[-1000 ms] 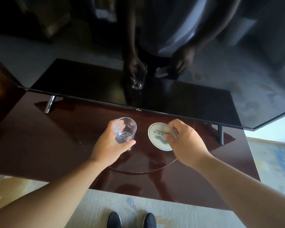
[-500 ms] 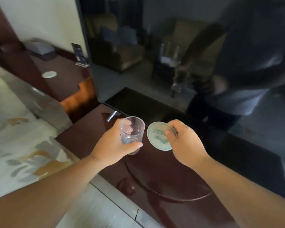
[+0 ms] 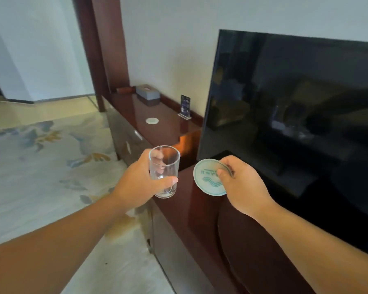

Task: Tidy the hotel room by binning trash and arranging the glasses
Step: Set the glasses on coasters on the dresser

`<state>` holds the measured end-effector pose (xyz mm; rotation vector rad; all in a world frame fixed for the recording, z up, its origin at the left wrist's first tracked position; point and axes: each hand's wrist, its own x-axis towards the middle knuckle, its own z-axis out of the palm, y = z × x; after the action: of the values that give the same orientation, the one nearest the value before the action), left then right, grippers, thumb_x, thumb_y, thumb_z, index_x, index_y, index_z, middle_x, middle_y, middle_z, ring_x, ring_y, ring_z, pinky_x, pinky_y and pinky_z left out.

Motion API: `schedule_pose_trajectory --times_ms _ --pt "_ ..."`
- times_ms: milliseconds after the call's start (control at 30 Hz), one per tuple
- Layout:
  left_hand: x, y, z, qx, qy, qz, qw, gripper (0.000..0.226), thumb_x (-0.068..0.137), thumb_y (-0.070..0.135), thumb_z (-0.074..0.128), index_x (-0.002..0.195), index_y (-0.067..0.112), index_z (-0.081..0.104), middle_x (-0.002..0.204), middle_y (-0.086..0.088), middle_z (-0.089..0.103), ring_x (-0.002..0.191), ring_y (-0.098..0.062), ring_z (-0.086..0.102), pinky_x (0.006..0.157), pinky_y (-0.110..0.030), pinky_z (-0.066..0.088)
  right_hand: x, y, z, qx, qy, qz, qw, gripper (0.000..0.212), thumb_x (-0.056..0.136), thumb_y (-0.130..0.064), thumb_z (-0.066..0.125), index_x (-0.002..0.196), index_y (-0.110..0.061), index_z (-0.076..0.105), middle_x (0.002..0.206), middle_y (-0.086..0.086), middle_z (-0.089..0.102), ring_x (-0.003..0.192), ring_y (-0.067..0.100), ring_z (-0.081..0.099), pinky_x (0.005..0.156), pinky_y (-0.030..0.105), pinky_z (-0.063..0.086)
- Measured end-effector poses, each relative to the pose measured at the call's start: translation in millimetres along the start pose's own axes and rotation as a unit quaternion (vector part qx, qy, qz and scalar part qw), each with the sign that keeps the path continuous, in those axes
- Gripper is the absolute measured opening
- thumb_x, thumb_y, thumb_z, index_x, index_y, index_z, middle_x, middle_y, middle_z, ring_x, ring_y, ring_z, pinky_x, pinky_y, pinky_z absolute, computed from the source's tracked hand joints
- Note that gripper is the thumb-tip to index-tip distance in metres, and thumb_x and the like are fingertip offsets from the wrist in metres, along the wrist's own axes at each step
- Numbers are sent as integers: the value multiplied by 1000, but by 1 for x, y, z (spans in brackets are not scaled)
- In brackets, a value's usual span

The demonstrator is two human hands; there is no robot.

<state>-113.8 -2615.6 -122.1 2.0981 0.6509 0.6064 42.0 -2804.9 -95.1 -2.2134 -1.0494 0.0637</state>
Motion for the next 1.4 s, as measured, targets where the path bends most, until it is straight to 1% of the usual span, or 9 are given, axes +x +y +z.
schedule_pose_trajectory --times_ms 167,300,533,633,833,967,1067,1133,1400 --pt "10 -34 -74 -2 29 -3 1000 55 64 47 81 107 40 47 95 12 64 89 -5 62 82 -30 50 32 -69 46 4 0 -40 999 5 98 -32 50 95 -30 54 96 -14 63 85 2 60 53 10 45" --pt "22 -66 -134 16 40 2 999 57 67 45 81 112 34 47 98 15 62 91 -1 59 76 -22 45 60 -122 87 11 -10 -56 998 4 98 -30 51 96 -30 54 99 -14 63 92 5 61 55 10 43" --pt "48 -114 -210 32 55 -11 998 55 70 44 79 113 34 47 102 18 59 92 1 57 71 -19 42 107 -185 147 22 -21 -65 997 4 98 -30 50 96 -29 54 95 -14 63 90 5 61 58 14 48" --pt "66 -135 -227 34 63 -20 997 57 69 45 80 114 34 47 105 17 58 95 -2 57 77 -27 45 132 -199 168 17 -33 -73 997 4 98 -29 51 97 -28 55 97 -13 64 91 4 61 57 13 48" --pt "119 -171 -246 47 74 -36 996 59 68 50 79 115 36 46 104 18 58 95 -2 57 82 -32 48 199 -212 205 18 -54 -86 995 3 97 -28 52 98 -26 54 100 -10 64 94 7 61 59 12 47" --pt "166 -184 -258 57 92 -48 993 58 69 49 78 114 36 45 102 24 54 92 3 54 81 -30 45 254 -215 225 35 -69 -99 992 2 97 -29 54 99 -29 53 102 -14 59 92 7 60 60 11 52" --pt "201 -192 -268 62 105 -57 991 58 70 47 79 115 36 44 101 25 51 91 4 51 80 -27 44 294 -220 238 43 -73 -118 989 2 97 -28 52 98 -28 54 102 -13 60 93 8 61 68 17 54" --pt "222 -198 -275 62 114 -57 990 57 70 47 78 114 36 44 101 24 52 91 4 52 80 -28 44 319 -224 247 47 -80 -124 988 3 97 -28 52 98 -27 54 100 -11 63 93 8 62 65 16 54" --pt "297 -246 -311 67 100 -54 991 58 69 50 78 114 36 45 100 23 54 90 4 52 79 -28 46 400 -250 297 42 -95 -120 987 4 96 -28 54 101 -28 54 100 -14 61 90 8 61 68 18 56"
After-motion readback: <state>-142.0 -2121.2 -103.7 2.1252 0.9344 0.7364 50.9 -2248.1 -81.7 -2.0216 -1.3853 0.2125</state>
